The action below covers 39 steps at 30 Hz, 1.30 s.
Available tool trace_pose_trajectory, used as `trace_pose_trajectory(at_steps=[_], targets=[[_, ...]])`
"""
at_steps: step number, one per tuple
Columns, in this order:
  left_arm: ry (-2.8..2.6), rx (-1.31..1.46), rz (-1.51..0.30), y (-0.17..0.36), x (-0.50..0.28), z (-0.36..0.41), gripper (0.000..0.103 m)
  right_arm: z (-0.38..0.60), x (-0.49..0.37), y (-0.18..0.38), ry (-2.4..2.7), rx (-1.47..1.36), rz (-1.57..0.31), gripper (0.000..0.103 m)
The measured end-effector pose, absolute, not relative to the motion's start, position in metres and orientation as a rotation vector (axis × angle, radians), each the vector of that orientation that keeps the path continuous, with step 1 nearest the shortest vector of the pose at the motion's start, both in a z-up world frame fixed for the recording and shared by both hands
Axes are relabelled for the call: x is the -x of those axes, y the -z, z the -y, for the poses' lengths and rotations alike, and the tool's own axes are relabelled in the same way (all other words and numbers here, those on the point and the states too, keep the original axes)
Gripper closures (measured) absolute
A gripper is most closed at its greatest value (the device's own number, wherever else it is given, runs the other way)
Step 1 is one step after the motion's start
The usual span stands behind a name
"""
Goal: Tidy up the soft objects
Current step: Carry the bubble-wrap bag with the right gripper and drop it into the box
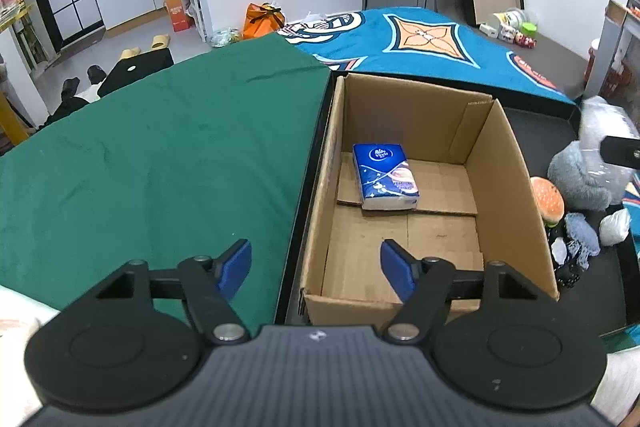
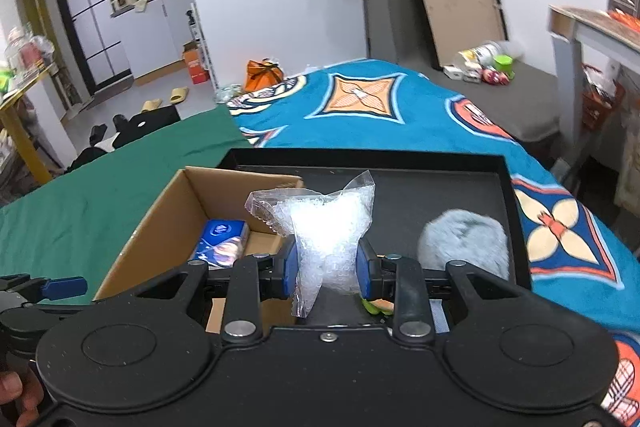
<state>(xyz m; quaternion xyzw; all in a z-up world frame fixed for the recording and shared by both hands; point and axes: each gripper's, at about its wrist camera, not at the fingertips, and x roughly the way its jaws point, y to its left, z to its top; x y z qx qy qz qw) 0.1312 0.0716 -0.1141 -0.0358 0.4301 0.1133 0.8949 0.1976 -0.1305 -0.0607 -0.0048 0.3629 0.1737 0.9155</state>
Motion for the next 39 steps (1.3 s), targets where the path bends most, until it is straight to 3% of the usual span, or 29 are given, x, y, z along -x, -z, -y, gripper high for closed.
trace_pose_trajectory(at_steps=[3,13,15,17,27,33,39], targets=[[-0.233,0.078,-0.88,0.115,-0.13,-0.073,0.039,0.118,-0.2,0.061,-0.367,0.033,-0.743,0.074],[-0.219,0.161,-0.886,0.119,-0.13,-0.088,0.067,0.08,-0.2,0.065,-0.408,0.13,-0.733,0.074],[-0.212,0.169,-0.889,0.12,-0.13,-0.09,0.075,0.076,-0.2,0.065,-0.41,0.134,-0.726,0.074],[-0.2,0.173,-0.897,0.122,-0.131,-0.09,0.091,0.072,-0.202,0.064,-0.415,0.141,-0.721,0.074],[-0.184,0.204,-0.901,0.125,-0.129,-0.095,0.094,0.052,-0.211,0.063,-0.453,0.176,-0.699,0.073],[-0.184,0.218,-0.898,0.124,-0.129,-0.097,0.094,0.047,-0.217,0.064,-0.448,0.201,-0.692,0.057],[-0.193,0.229,-0.899,0.124,-0.128,-0.099,0.093,0.065,-0.214,0.07,-0.431,0.138,-0.738,0.056]])
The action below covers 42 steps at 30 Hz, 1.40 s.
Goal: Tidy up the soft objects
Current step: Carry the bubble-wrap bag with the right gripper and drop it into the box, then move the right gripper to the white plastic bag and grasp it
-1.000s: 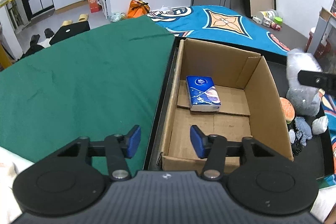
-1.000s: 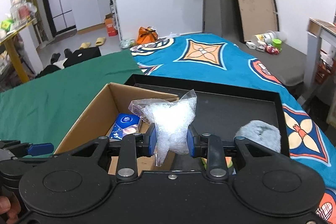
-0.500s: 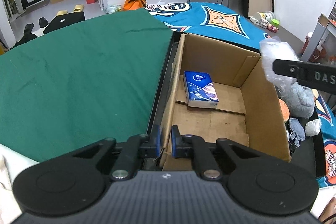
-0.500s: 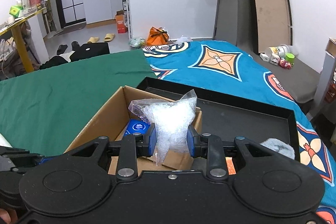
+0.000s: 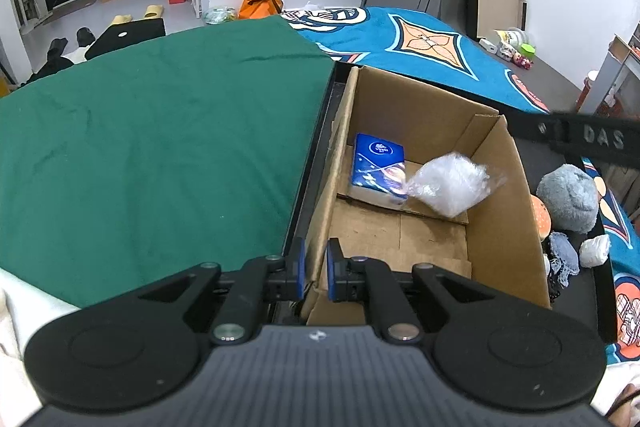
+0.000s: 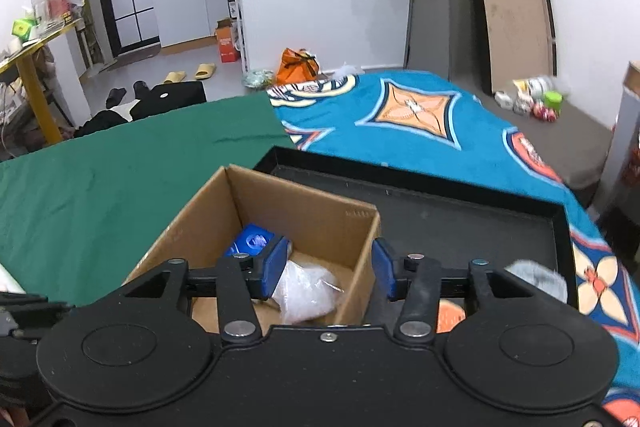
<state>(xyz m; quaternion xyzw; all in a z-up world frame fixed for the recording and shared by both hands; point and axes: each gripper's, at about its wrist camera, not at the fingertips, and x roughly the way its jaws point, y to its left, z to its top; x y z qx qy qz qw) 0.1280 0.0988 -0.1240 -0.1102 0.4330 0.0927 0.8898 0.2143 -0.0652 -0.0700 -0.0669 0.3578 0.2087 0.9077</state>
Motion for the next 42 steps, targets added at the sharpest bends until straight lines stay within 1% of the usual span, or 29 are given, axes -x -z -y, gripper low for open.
trace_pose_trajectory(at_steps=[4,8,18,21,23,28,29,31,35,38,42], targets=[[-0.199,0.21,-0.903,0.123,-0.128,-0.096,0.093,0.078,-0.209,0.075,-0.412,0.131,-0.755,0.056],[-0.213,0.188,-0.902,0.122,-0.129,-0.092,0.09,0.09,-0.204,0.079,-0.394,0.121,-0.767,0.056],[-0.227,0.165,-0.909,0.121,-0.13,-0.087,0.089,0.126,-0.198,0.088,-0.334,0.085,-0.787,0.056],[-0.23,0.154,-0.916,0.121,-0.132,-0.086,0.078,0.138,-0.196,0.091,-0.32,0.065,-0.791,0.055],[-0.238,0.137,-0.915,0.121,-0.132,-0.083,0.062,0.145,-0.196,0.093,-0.313,0.052,-0.793,0.055],[-0.247,0.079,-0.903,0.118,-0.131,-0.074,0.048,0.162,-0.194,0.099,-0.292,0.021,-0.801,0.055],[-0.246,0.069,-0.904,0.118,-0.131,-0.072,0.046,0.165,-0.193,0.1,-0.287,0.015,-0.802,0.054],[-0.247,0.053,-0.904,0.118,-0.132,-0.069,0.044,0.173,-0.192,0.104,-0.273,-0.007,-0.801,0.046],[-0.239,0.025,-0.914,0.119,-0.134,-0.064,0.038,0.188,-0.192,0.114,-0.251,-0.059,-0.817,0.045],[-0.246,0.001,-0.913,0.119,-0.134,-0.06,0.035,0.199,-0.192,0.121,-0.229,-0.102,-0.825,0.041],[-0.252,-0.026,-0.912,0.119,-0.136,-0.054,0.033,0.21,-0.192,0.129,-0.204,-0.137,-0.83,0.04]])
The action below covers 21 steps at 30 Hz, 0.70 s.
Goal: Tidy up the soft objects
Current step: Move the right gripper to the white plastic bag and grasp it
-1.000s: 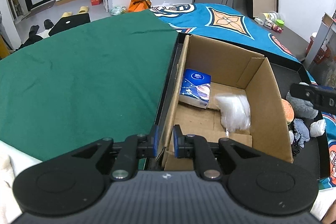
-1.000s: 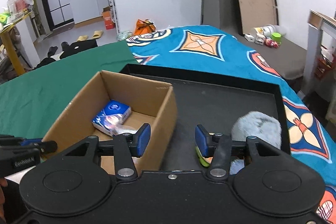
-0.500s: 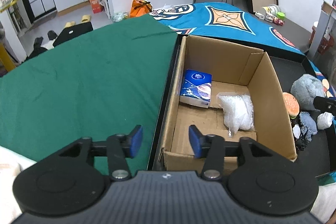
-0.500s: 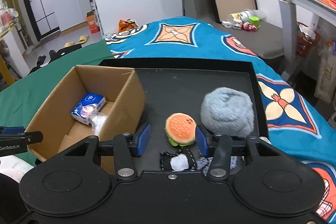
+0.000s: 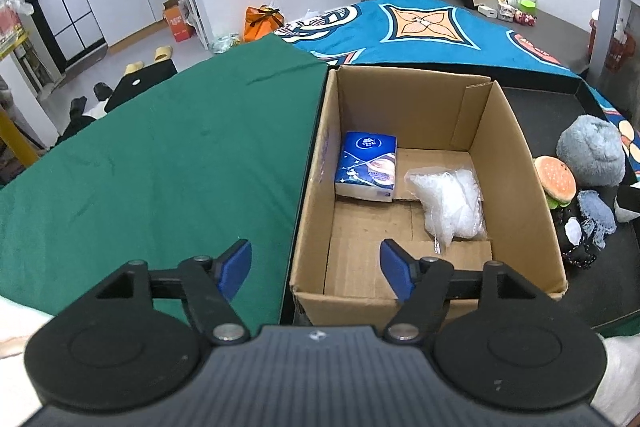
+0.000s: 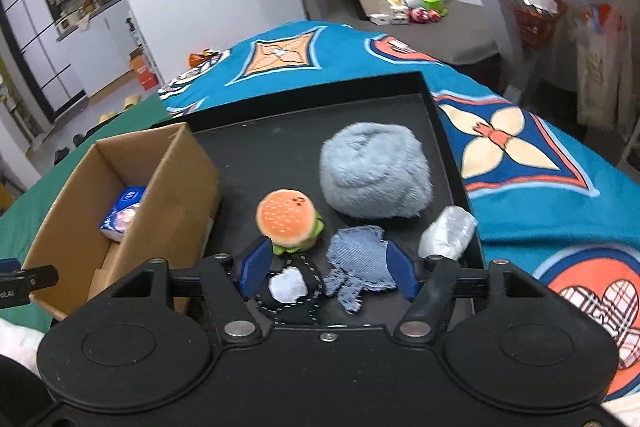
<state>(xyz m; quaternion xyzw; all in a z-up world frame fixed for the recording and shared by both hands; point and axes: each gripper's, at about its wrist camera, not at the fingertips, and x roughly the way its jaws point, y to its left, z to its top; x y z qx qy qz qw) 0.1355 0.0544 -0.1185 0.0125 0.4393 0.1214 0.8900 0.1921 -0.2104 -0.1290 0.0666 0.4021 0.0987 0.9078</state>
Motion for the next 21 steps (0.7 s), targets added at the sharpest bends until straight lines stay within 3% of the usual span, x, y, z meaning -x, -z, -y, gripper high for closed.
trace_pose_trajectory(at_steps=[21], targets=[[-0.283,-0.156,-0.96,0.123,-0.147,-0.031,0.033,0.26,-0.214,0.176,-0.049,-0.329,-0.887,0.041]])
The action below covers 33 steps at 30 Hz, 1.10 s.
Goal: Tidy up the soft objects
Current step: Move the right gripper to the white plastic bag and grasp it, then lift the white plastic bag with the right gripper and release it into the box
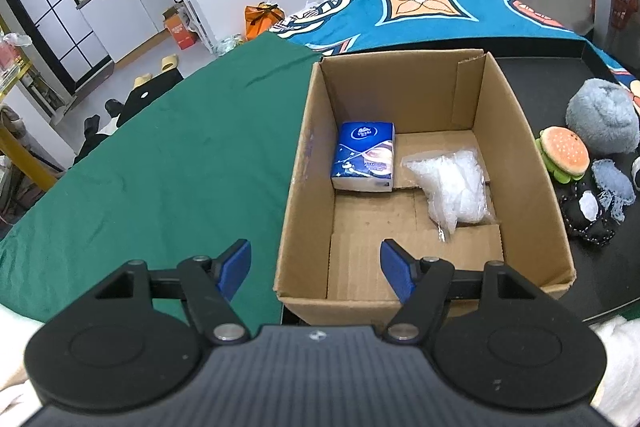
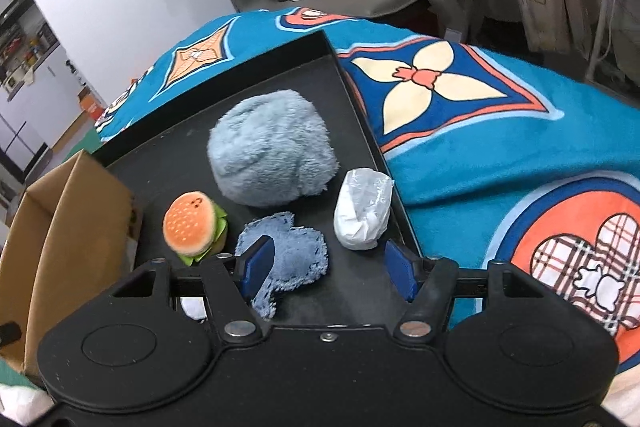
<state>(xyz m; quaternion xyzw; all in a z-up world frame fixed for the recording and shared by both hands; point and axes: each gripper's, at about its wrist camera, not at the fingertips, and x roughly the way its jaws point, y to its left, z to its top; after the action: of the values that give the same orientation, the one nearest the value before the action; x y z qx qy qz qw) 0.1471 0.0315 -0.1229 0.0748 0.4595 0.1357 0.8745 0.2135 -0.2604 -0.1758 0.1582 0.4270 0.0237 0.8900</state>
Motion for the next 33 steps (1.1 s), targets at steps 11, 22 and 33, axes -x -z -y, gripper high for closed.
trace_pose_trajectory(at_steps=[11,22,33], targets=[[-0.296,-0.176,-0.988,0.126,-0.153,-0.029,0.033,0.266,-0.224,0.179,-0.039,-0.363,-0.851,0.045],[-0.299,-0.175,-0.982,0.126,-0.153,-0.027,0.033,0.265,-0.222,0.178,-0.051,-0.346,-0.861,0.073],[-0.293,-0.111,-0.946,0.119,-0.146,-0.037,0.033,0.254,-0.206,0.156,-0.099,-0.275,-0.824,0.073]])
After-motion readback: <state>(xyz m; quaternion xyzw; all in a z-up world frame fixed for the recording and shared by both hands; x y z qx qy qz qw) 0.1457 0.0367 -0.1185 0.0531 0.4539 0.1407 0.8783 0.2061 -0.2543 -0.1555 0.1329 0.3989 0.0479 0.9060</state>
